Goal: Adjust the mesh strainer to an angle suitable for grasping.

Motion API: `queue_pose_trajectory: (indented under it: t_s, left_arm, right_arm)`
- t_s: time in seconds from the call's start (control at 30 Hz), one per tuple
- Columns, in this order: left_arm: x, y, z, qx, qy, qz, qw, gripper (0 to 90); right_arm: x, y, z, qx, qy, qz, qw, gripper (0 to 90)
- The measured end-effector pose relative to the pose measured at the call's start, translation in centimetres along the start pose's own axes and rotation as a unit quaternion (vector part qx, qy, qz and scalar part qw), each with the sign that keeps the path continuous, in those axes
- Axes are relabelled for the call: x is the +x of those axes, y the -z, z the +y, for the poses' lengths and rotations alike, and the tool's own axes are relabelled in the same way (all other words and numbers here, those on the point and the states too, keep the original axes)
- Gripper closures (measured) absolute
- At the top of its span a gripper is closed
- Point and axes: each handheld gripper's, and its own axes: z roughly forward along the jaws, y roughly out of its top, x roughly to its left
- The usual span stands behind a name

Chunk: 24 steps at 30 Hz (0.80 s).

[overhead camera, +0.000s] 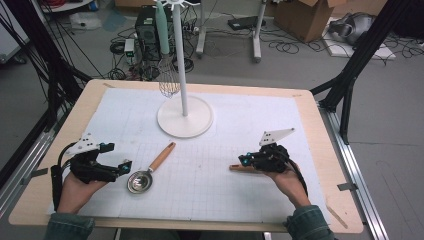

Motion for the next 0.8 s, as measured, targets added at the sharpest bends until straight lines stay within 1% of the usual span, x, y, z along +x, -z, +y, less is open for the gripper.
queue_pose_trajectory:
  t_s: [0.13,0.17,0.2,0.27,0.37,0.53,0.6,0.8]
  left_arm:
    - [0.0,0.1,0.0,0.000,0.001,-0.001,1.0000,2.5]
    - [0.0,0.1,0.0,0.000,0.002,0.000,1.0000,2.5]
    - [0.0,0.1,0.0,-0.001,0.003,-0.001,1.0000,2.5]
    - [0.0,0.1,0.0,-0.001,0.002,-0.001,1.0000,2.5]
    - [0.1,0.1,0.0,-0.001,0.002,0.000,1.0000,2.5]
    - [0.1,0.2,0.1,-0.002,0.001,0.000,1.0000,2.5]
    - [0.1,0.3,0.1,-0.003,0.001,0.000,1.0000,2.5]
    - [0.1,0.4,0.1,-0.005,0.000,0.001,1.0000,2.5]
  right_arm:
    - [0.0,-1.0,-0.9,0.012,-0.005,0.003,0.9999,89.5]
    - [-0.1,-1.3,-1.1,0.013,-0.002,0.002,0.9999,89.5]
    - [0.0,-1.6,-1.4,0.017,-0.005,0.002,0.9998,89.5]
    - [0.0,-2.1,-1.7,0.024,0.000,0.000,0.9997,89.5]
    - [0.1,-2.8,-1.9,0.031,-0.001,-0.002,0.9995,89.5]
    - [0.3,-3.7,-2.0,0.047,0.008,-0.006,0.9988,89.5]
    - [0.4,-4.0,-2.0,0.050,0.013,-0.008,0.9986,89.5]
    - [0.4,-4.6,-1.7,0.058,0.018,-0.019,0.9980,89.6]
